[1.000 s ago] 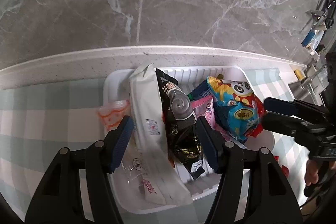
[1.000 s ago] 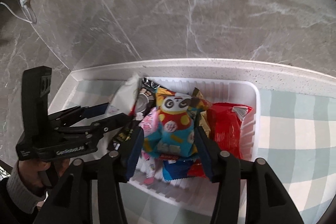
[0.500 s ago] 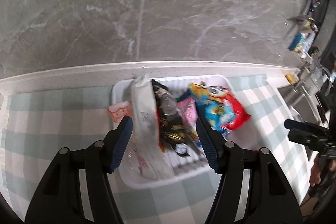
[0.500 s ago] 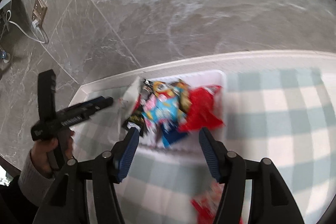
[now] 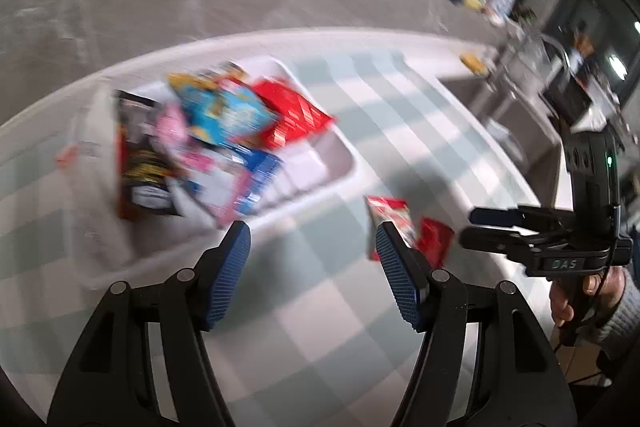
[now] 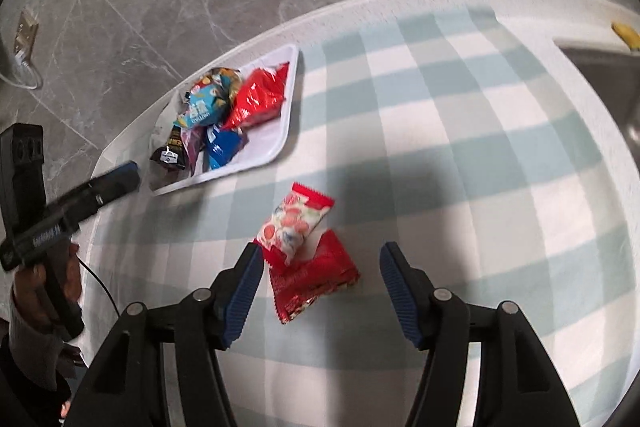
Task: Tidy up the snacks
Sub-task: 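Move both tools back over the two remaining red packets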
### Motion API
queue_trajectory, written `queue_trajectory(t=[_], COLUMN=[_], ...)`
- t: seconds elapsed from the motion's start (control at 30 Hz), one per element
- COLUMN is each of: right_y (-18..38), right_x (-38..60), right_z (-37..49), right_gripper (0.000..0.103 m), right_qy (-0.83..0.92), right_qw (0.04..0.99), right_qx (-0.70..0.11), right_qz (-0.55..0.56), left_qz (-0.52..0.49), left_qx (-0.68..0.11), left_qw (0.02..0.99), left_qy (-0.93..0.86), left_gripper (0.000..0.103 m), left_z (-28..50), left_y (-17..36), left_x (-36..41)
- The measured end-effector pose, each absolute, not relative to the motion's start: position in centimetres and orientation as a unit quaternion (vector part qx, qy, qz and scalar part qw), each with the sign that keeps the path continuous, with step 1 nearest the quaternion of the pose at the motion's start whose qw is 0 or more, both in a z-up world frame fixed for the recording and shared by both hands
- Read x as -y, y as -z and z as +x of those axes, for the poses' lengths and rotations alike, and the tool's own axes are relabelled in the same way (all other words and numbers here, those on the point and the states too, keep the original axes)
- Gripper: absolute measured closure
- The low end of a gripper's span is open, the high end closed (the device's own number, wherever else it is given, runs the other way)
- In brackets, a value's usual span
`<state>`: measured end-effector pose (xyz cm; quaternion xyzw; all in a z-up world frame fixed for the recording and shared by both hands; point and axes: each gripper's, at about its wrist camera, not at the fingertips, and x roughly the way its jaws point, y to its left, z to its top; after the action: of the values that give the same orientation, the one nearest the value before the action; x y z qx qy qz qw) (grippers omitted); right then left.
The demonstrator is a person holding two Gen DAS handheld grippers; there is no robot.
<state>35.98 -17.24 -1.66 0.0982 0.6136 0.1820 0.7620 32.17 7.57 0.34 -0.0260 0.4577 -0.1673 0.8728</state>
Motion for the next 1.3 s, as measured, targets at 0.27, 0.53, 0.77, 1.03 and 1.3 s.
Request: queue_trajectory(t=[0.27,0.53,0.77,1.03,1.3], right_y=[4.2,4.6,4.2,4.2,4.7], right_x=[16.2,15.1,17.4,19.6,18.9], right_z=[34.6,34.4,34.4,34.8,34.8], right_gripper=[0.039,0.044,0.044,0.05,0.055], right_qy=[-0.118,-0.097,-0.08,-0.081,-0.092], right_qw=[0.749,0.769,0.78,0.783,0.784], right_qx=[-0.643,-0.632,-0.62,-0.617,-0.614], right_qz=[0.105,0.03,-0.02,-0.014,-0.006], left_qz=[-0.002,0.007,0.015,0.028,0.054], left_qx=[-0.473,-0.48,-0.488,-0.506,-0.527], left_qw=[0.858,0.852,0.844,0.831,0.819], left_qy=[0.2,0.211,0.221,0.23,0.221], left_gripper=[0.04,0.04,0.039,0.039,0.039], left_z=[32.2,33.6,34.1,35.4,36.9], left_y=[1.5,2.6,3.5,5.3,7.9], left_x=[-4.0,-2.7,-1.6,0.9,3.5])
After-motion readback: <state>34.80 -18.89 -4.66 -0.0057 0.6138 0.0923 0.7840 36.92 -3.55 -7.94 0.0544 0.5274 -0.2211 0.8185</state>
